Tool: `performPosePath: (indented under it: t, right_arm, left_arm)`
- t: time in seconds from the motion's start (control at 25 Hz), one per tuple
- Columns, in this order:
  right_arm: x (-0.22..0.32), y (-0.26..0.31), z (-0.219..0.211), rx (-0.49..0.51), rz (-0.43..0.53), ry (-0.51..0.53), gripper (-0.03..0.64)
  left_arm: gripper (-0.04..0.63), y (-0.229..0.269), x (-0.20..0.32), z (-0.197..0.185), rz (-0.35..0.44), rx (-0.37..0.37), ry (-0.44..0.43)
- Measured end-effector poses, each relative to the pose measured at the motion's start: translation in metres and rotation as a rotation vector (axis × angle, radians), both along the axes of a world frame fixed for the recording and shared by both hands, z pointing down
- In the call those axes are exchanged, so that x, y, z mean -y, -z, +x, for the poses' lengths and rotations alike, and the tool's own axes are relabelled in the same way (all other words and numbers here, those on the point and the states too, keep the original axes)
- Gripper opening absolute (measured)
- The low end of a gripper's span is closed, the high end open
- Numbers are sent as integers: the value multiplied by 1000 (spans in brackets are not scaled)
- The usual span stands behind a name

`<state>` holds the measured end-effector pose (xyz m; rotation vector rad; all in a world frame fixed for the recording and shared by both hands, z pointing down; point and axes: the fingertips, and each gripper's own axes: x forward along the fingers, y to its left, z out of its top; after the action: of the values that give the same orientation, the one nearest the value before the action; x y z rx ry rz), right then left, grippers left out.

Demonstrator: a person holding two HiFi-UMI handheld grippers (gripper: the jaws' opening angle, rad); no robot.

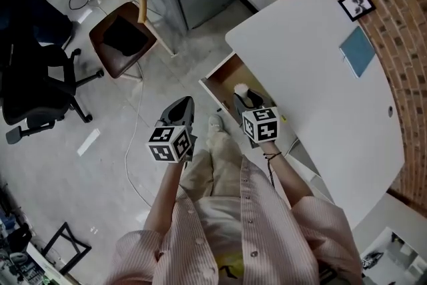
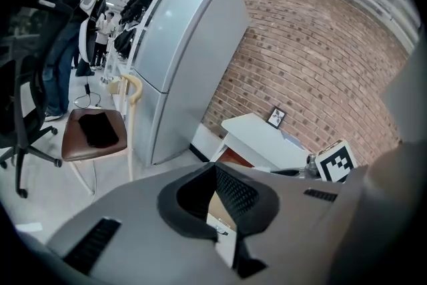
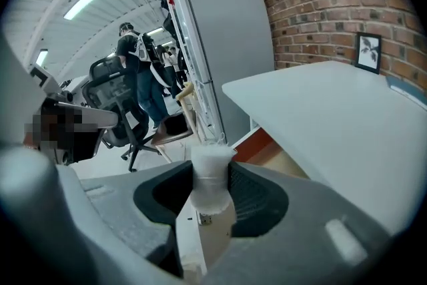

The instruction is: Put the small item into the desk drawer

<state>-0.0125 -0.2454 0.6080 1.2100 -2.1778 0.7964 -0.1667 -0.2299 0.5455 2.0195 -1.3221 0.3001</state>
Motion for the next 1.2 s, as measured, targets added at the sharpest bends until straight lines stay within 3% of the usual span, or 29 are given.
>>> performPosePath:
  t: [0.28, 0.76, 1.2]
  right_arm:
    - [14, -58, -4, -80, -78, 29, 166]
    - [37, -151, -8, -195, -168, 112, 166]
    - [35, -213, -7, -214, -301, 138, 166]
  left_arm:
    - [-2, -36, 19, -4, -41, -8, 5]
    - [-2, -103, 38, 20, -103, -53, -42]
    - [-2, -138, 44, 24, -134, -74, -46]
